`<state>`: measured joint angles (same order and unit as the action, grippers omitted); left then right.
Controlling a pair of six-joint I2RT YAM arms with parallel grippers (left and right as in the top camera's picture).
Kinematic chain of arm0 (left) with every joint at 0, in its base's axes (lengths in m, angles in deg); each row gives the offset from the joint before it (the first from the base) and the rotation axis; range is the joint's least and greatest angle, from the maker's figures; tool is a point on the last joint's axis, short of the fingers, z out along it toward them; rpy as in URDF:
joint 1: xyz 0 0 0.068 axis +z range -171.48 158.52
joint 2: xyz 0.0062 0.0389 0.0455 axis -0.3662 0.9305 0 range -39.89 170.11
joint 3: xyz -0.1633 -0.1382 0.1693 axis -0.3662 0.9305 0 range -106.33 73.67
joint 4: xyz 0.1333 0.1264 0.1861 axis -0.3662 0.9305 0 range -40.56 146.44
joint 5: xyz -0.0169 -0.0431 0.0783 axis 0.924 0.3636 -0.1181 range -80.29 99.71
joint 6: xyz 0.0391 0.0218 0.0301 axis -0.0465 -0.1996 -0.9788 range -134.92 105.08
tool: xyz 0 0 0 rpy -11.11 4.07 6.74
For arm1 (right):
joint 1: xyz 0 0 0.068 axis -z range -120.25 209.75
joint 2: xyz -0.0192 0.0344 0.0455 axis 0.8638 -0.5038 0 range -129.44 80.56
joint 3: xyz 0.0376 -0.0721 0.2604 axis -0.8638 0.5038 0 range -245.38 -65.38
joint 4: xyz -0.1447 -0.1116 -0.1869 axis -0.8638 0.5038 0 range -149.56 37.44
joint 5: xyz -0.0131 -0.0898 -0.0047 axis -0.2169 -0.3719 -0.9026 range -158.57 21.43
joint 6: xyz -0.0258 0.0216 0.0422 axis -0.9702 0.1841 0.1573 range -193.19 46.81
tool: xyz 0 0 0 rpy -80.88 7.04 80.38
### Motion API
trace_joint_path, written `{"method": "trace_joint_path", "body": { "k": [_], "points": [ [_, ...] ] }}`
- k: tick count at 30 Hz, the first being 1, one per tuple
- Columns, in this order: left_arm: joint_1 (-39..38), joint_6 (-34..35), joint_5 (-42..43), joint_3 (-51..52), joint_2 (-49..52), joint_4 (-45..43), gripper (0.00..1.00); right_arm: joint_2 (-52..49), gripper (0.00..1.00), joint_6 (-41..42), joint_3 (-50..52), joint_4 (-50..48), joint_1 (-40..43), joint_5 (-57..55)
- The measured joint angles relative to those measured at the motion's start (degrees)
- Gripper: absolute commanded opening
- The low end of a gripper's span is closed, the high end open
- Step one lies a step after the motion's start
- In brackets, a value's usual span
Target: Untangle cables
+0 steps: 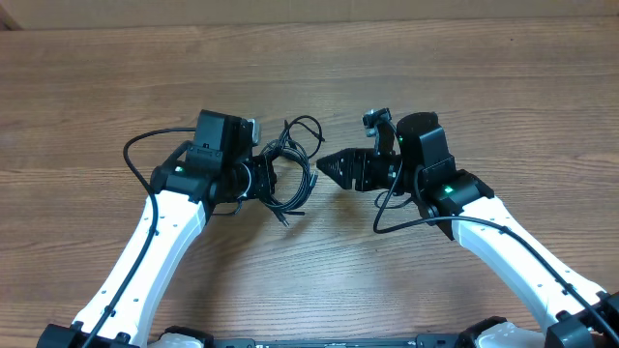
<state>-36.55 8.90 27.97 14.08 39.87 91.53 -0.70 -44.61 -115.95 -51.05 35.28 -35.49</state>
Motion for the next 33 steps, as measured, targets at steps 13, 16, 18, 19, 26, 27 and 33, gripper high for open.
{"method": "trace_joint_path", "body": {
  "k": [13,16,18,19,26,27,33],
  "points": [
    [-6.69,0.66,-9.68,0.00,0.00,-0.17,0.04,0.00,0.47,8.87,0.00,10.29,-0.46,-8.46],
    [-9.07,1.66,-13.46,0.00,0.00,-0.76,0.04,0.00,0.47,9.57,0.00,11.58,-1.46,-10.25],
    [-10.54,1.99,-16.04,0.00,0.00,-0.81,0.04,0.00,0.47,9.99,0.00,11.63,-1.84,-11.15],
    [-11.23,2.08,-17.25,0.00,0.00,-0.83,0.04,0.00,0.47,10.12,0.00,11.65,-1.86,-11.43],
    [-14.49,4.37,-22.91,0.00,0.00,-1.62,0.04,0.00,0.46,11.28,0.00,15.34,-3.21,-12.85],
    [-14.60,5.16,-23.58,0.00,0.00,-2.05,0.04,0.00,0.46,11.41,0.00,15.82,-3.89,-13.05],
    [-14.56,10.62,-25.09,0.00,0.00,-6.10,0.04,0.00,0.47,11.93,0.00,16.79,-10.75,-14.67]
  ]
}}
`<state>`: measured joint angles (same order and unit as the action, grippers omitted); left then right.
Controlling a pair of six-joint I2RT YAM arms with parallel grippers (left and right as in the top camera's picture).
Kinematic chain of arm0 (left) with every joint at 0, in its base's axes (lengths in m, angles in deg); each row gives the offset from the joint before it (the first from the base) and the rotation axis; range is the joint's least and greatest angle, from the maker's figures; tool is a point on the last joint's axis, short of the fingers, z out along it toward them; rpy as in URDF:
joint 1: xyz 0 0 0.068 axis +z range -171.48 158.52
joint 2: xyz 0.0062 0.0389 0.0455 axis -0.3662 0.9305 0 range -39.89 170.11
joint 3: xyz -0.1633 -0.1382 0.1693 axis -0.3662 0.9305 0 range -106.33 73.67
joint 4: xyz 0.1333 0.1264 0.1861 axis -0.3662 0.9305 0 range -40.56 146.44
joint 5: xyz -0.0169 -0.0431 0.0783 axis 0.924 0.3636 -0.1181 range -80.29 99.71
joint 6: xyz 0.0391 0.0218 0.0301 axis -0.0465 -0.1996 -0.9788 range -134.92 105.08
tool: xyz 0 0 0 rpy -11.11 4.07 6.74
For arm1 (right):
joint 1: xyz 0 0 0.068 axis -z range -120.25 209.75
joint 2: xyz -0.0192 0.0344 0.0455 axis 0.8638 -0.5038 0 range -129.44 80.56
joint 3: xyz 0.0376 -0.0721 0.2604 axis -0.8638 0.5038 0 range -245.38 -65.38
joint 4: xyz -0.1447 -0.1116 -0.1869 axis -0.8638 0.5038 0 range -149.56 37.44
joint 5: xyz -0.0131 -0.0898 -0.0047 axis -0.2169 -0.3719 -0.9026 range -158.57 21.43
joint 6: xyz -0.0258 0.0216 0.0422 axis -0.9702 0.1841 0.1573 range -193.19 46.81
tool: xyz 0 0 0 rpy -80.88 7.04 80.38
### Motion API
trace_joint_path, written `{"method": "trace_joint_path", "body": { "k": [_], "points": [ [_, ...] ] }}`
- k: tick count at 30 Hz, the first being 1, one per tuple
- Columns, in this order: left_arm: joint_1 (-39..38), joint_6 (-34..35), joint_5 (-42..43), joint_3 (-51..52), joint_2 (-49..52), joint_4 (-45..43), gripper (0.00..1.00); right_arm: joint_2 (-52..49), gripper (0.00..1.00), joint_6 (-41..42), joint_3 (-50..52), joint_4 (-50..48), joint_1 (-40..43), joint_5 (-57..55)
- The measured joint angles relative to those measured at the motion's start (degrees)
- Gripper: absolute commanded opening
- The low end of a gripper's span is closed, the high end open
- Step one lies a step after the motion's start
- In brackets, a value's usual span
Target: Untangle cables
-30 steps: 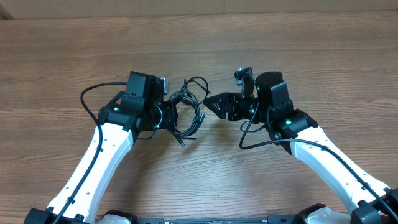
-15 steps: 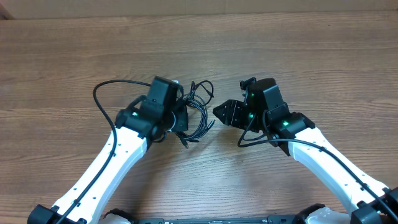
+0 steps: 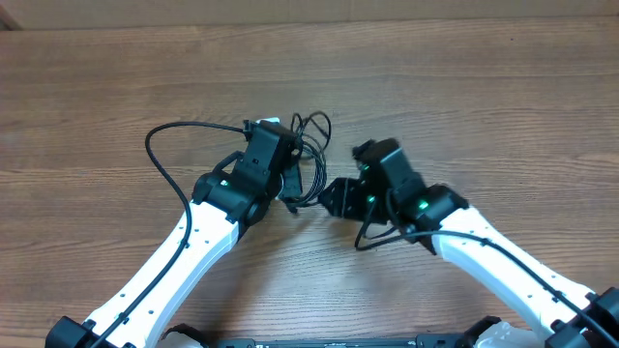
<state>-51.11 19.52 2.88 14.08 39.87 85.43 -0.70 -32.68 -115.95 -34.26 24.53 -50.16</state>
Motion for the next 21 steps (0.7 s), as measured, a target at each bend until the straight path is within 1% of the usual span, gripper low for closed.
{"method": "trace_joint_path", "body": {
  "k": [3,4,9,10,11,13,15,17,21],
  "points": [
    [-0.04,3.52,0.24,0.00,0.02,-0.87,0.04,0.00,0.48,0.11,0.00,-0.11,-2.91,-1.44],
    [-0.04,5.11,0.42,0.00,0.02,-1.27,0.04,0.00,0.51,0.70,0.00,0.50,-3.65,-2.32],
    [-0.02,11.87,0.63,0.00,0.02,-1.36,0.04,0.00,0.53,3.26,0.00,1.81,-4.13,-5.73],
    [-0.02,13.40,0.83,0.00,0.02,-1.38,0.04,0.00,0.57,3.41,0.00,1.81,-4.13,-6.05],
    [-0.02,15.85,1.51,0.00,0.02,-1.75,0.04,0.00,0.59,3.78,0.00,1.81,-4.13,-6.67],
    [0.00,17.16,3.19,0.04,0.02,-3.15,0.04,0.00,0.62,4.17,0.00,1.86,-4.13,-7.54],
    [0.02,16.79,4.92,0.04,0.00,-4.50,0.04,0.00,0.64,4.46,0.00,1.97,-4.13,-8.81],
    [0.15,14.32,5.42,0.04,0.02,-4.04,0.04,0.00,0.66,4.48,0.00,2.34,-4.07,-9.14],
    [1.07,8.63,4.74,0.04,0.02,-0.33,0.04,0.68,0.67,4.44,0.00,4.13,-3.39,-9.22]
  ]
}}
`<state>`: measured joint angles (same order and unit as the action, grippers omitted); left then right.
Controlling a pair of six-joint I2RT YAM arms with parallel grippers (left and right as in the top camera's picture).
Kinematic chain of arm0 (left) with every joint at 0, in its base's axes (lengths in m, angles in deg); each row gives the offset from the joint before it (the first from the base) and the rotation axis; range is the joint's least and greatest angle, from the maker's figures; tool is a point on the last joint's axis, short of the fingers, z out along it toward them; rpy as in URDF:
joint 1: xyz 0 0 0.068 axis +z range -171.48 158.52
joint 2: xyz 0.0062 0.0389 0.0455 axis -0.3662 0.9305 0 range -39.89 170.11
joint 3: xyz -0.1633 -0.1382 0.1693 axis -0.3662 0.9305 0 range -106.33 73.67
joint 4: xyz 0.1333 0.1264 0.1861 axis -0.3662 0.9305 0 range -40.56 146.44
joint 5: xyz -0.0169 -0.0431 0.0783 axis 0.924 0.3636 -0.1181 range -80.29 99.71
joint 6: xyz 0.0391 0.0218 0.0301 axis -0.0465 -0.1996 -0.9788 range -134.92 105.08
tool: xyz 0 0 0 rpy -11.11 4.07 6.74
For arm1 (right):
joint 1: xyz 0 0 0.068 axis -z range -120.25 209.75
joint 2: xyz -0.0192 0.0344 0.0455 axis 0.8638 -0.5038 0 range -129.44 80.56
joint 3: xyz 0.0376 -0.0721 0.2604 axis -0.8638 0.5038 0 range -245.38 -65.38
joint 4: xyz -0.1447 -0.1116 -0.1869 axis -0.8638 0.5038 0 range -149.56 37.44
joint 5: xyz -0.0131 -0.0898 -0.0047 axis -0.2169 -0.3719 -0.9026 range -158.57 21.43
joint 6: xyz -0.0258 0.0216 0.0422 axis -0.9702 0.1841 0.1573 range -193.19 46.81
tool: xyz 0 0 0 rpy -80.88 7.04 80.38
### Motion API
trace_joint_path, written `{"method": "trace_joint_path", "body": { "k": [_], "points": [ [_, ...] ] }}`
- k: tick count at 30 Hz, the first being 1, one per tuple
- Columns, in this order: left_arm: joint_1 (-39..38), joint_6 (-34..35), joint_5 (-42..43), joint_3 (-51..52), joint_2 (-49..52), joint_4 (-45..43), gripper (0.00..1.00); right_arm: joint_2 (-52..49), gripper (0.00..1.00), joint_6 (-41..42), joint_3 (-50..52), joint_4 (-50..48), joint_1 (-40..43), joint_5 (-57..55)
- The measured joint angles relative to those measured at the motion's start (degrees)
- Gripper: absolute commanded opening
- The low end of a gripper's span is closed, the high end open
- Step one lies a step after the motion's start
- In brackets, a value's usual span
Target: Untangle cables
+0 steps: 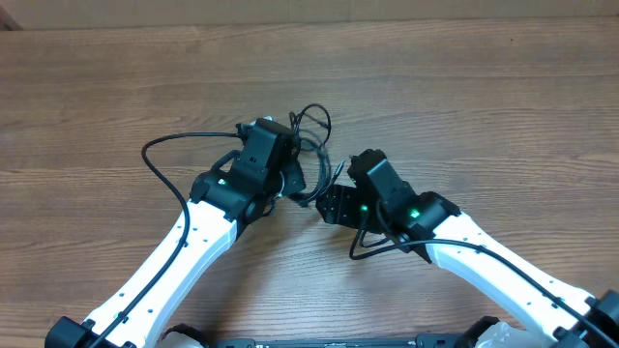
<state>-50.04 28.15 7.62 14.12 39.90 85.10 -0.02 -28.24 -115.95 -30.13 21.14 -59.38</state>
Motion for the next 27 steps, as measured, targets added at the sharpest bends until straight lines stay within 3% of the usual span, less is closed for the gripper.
{"method": "trace_joint_path", "body": {
  "k": [7,11,16,18,20,22,23,27],
  "points": [
    [2.89,-10.99,0.66,0.00,0.00,1.90,0.04,8.90,0.79,-5.11,0.00,1.05,4.85,3.50],
    [3.26,-25.81,10.62,0.00,-0.02,0.92,0.04,11.52,0.81,-12.44,0.00,-0.11,5.97,4.92],
    [3.15,-39.12,24.06,0.00,0.00,0.94,0.04,10.08,0.79,-20.65,0.00,-1.16,5.95,5.86],
    [3.15,-42.27,27.87,0.00,0.00,0.92,0.04,9.07,0.67,-22.32,0.00,-1.29,5.97,6.03],
    [3.15,-44.70,31.06,0.00,-0.02,0.72,0.07,7.65,0.28,-23.26,0.00,-1.29,5.95,6.05],
    [3.15,-46.16,32.96,0.00,0.00,0.59,0.16,6.49,0.08,-24.41,0.00,-1.42,5.95,6.51],
    [3.15,-46.69,33.66,0.00,0.00,0.52,0.21,6.05,0.04,-24.63,0.00,-1.55,5.86,6.88],
    [3.17,-47.71,31.91,0.00,0.00,1.77,0.25,5.92,0.04,-23.41,0.00,-2.64,6.01,7.41]
  ]
}}
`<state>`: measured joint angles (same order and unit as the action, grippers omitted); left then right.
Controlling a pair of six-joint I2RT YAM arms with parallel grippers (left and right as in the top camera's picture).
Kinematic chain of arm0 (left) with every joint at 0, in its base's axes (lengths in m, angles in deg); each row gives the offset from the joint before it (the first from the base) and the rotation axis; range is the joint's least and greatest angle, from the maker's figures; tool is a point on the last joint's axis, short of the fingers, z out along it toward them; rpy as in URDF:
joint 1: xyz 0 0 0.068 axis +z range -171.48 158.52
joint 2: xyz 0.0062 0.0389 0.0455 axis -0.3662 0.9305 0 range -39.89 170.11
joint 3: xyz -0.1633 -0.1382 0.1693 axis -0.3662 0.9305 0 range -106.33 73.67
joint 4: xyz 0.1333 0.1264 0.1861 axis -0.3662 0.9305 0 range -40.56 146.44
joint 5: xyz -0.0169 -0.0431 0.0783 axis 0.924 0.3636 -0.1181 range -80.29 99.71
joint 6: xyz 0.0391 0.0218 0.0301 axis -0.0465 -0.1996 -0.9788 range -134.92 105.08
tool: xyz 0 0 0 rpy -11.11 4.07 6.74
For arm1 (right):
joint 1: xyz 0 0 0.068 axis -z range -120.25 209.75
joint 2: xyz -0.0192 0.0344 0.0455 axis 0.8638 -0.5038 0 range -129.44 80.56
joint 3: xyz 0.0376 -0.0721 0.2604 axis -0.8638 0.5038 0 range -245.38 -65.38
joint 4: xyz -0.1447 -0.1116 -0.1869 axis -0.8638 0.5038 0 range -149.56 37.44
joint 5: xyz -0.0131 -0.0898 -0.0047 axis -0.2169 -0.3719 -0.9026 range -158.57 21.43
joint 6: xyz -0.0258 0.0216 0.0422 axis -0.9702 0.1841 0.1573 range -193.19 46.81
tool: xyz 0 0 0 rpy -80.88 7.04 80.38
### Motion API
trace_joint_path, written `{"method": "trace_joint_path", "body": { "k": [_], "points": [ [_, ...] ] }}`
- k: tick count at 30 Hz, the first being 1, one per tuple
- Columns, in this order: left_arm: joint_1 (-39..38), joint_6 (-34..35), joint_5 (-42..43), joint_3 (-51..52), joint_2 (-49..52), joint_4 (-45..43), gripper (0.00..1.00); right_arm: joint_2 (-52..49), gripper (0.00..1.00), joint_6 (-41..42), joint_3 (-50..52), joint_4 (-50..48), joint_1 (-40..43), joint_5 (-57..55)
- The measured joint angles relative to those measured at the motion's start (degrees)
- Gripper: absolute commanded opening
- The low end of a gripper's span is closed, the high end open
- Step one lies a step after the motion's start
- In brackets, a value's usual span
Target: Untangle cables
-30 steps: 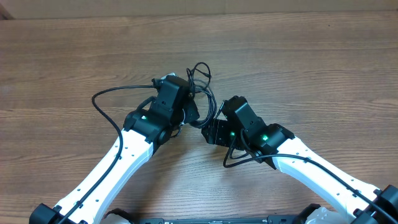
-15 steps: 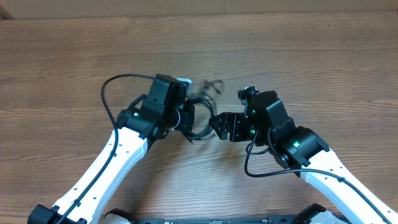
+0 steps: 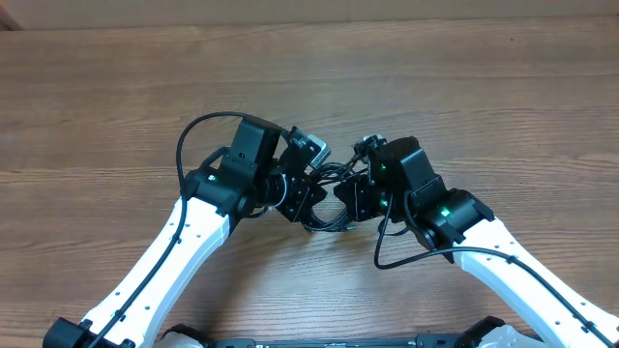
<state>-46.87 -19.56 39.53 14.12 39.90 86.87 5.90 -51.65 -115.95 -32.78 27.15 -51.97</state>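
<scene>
A tangle of thin black cables (image 3: 327,215) lies on the wooden table (image 3: 464,87), in the narrow gap between my two grippers. The left gripper (image 3: 306,196) points right and is shut on the left side of the tangle. Facing it from the right, the right gripper (image 3: 346,197) is shut on the other side. A few strands (image 3: 332,172) run taut between the two, and a loop sags below them. The gripper bodies hide much of the tangle and the finger contacts.
Each arm's own black wiring arcs beside it: the left arm cable (image 3: 193,135) and the right arm cable (image 3: 387,259). Both white forearms come in from the near edge.
The left gripper has turned to point right and sits lower. The right gripper has shifted right and up. The cables, earlier looped above the grippers, now lie stretched between them.
At first the left gripper held the tangle at centre left, with the right gripper apart to its right. Then both arms stood closer together, the tangle carried right. The right gripper then reached the cables' lower part. Now both hold it, strands taut.
</scene>
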Motion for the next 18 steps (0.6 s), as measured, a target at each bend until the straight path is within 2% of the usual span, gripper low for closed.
{"method": "trace_joint_path", "body": {
  "k": [3,7,13,16,17,18],
  "points": [
    [-0.07,2.45,-4.94,-0.04,-0.02,1.42,0.29,0.00,0.04,1.40,0.00,-0.74,-0.02,0.59],
    [-0.11,9.35,-12.50,-0.04,-0.02,1.57,0.33,0.00,0.04,3.28,0.00,-1.25,0.00,0.83],
    [-0.02,20.15,-16.98,-0.11,-0.02,1.11,0.22,0.00,0.04,9.05,0.00,-2.23,1.18,2.62],
    [0.68,24.26,-17.03,-0.35,-0.04,1.38,0.13,0.00,0.04,10.43,0.00,-3.28,1.75,4.68],
    [0.96,25.42,-17.00,-0.50,-0.07,1.73,0.04,-0.07,0.04,10.78,0.00,-3.65,1.81,5.38],
    [1.46,26.95,-16.79,-0.61,-0.17,2.03,0.04,-0.22,0.04,10.93,0.00,-4.26,1.88,6.16]
  ]
}}
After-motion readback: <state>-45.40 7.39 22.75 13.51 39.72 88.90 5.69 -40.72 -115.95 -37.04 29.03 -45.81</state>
